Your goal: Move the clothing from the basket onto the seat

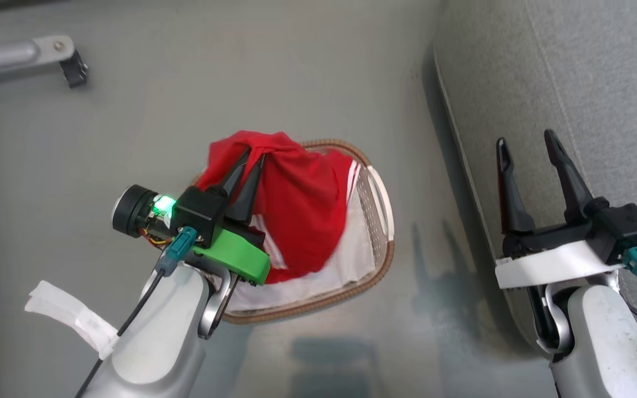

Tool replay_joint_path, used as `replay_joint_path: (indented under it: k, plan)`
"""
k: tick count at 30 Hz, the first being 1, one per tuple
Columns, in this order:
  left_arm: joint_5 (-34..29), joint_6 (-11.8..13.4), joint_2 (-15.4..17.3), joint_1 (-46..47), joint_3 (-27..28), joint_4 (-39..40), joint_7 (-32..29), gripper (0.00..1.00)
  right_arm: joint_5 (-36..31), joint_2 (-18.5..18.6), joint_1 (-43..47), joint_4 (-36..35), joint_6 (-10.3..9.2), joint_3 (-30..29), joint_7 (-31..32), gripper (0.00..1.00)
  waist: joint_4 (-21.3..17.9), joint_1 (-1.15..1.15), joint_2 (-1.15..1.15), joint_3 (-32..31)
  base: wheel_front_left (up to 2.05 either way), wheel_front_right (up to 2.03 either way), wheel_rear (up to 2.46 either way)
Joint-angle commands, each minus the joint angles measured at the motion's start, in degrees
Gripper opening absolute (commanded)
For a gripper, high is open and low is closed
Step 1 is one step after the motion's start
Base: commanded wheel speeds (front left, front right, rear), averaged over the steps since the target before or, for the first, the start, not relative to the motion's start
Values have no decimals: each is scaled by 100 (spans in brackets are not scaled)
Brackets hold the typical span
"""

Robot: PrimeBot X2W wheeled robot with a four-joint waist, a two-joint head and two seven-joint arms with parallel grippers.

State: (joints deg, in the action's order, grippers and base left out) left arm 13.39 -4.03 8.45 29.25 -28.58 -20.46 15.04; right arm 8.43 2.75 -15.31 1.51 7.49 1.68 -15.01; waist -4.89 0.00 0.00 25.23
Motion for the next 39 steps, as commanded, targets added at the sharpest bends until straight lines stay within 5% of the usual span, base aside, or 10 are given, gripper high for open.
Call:
replay_joint_path:
  k: [1, 10, 24, 39]
  plan:
    - [-57, 38, 27, -130, 25, 95, 21, 0, -42, 25, 142, 37, 0, 2, -26, 100, 219, 0, 0, -646, 0, 0, 0]
    - [-114, 101, 29, 61, 60, 331, 16, 0, -111, 22, 321, 93, 0, 245, -26, 100, 294, 0, 0, -1151, 0, 0, 0]
    - [-233, 4, -28, 514, -256, 835, -328, 0, -637, 26, -80, 312, -1, 1620, -26, 100, 374, 0, 0, -1636, 0, 0, 0]
    - [-309, 30, -87, 875, -467, 1550, -646, 0, -632, 124, -1187, 1380, -1, 2063, -21, 100, 518, 0, 0, -1918, 0, 0, 0]
